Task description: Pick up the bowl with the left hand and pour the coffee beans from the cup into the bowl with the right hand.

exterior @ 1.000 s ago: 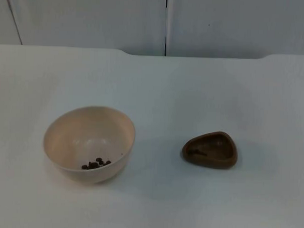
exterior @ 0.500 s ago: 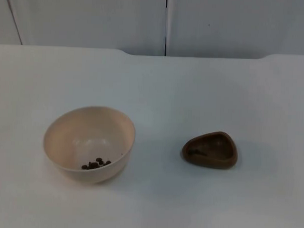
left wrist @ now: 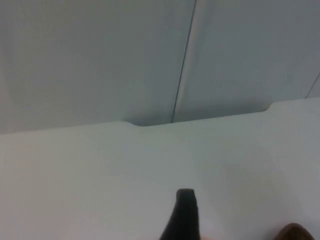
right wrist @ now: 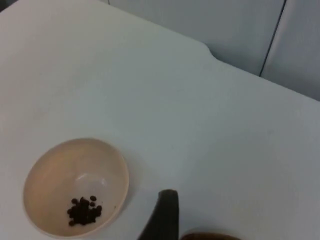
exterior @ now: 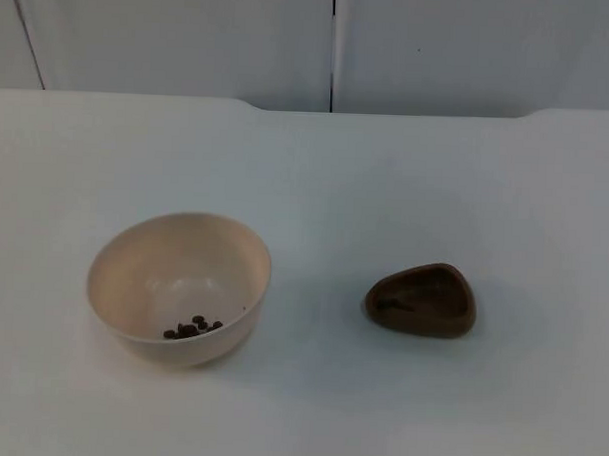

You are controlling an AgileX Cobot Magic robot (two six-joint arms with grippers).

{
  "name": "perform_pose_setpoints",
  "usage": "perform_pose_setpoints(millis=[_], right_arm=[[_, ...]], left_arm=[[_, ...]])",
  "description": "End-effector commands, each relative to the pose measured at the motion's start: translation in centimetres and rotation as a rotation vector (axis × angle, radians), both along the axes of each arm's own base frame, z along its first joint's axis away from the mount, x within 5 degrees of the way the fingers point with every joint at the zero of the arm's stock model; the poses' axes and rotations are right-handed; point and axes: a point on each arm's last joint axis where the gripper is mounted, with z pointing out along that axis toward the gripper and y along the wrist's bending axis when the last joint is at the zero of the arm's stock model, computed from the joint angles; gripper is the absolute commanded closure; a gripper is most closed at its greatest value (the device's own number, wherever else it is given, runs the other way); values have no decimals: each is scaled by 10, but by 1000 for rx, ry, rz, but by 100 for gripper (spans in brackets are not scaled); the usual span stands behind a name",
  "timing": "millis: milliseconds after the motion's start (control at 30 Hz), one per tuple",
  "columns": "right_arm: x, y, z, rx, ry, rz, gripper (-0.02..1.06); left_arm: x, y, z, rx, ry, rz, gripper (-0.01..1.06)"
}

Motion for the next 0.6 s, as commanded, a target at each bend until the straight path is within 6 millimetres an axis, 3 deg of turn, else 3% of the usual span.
perform_pose_setpoints(millis=[0, 300, 567], right_arm=[[-4, -1, 0, -1, -16, 12, 29], [-29, -25, 9, 40, -84, 24, 29], [-62, -55, 9, 70, -126, 24, 29]], left_arm=[[-13, 2, -7, 10, -3, -3, 35], [-46, 7, -40, 14, 13, -9, 35], [-77, 11, -50, 57, -1, -28, 35]])
